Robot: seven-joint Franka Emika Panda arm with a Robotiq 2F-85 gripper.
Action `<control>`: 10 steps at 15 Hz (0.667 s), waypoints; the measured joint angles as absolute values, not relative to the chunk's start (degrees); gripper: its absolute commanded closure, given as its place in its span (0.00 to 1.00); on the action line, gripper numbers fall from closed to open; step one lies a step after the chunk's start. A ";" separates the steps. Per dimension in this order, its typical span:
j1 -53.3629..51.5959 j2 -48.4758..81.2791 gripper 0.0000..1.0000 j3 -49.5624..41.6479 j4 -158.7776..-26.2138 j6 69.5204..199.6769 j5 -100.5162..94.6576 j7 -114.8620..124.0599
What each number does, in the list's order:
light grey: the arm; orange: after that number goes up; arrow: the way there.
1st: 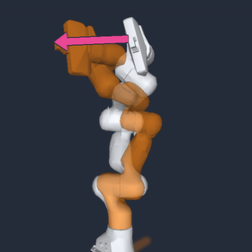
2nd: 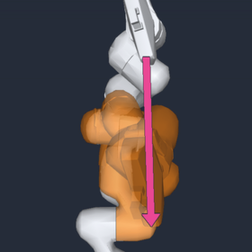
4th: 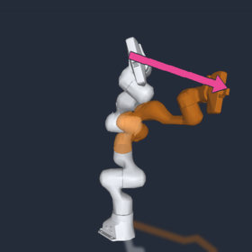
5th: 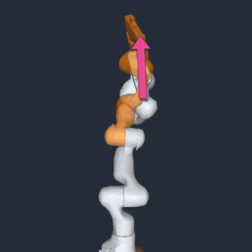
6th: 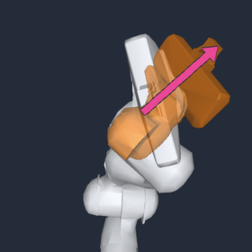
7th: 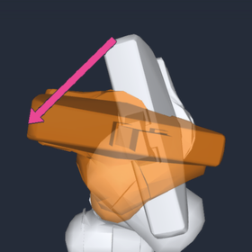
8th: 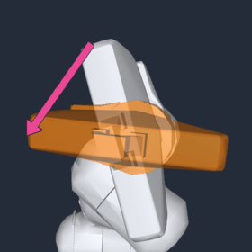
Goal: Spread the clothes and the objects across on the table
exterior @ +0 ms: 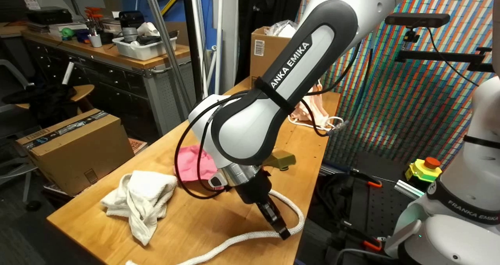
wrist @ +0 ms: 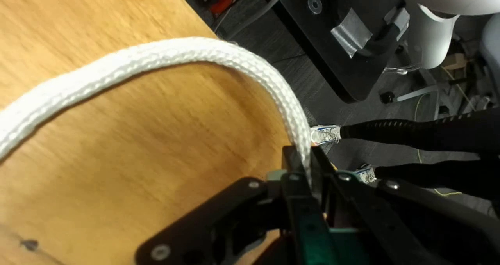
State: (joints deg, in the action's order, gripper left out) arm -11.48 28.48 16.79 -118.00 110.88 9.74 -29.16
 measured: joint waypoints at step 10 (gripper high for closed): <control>-9.69 28.76 0.62 15.10 -120.63 110.59 9.74 -26.70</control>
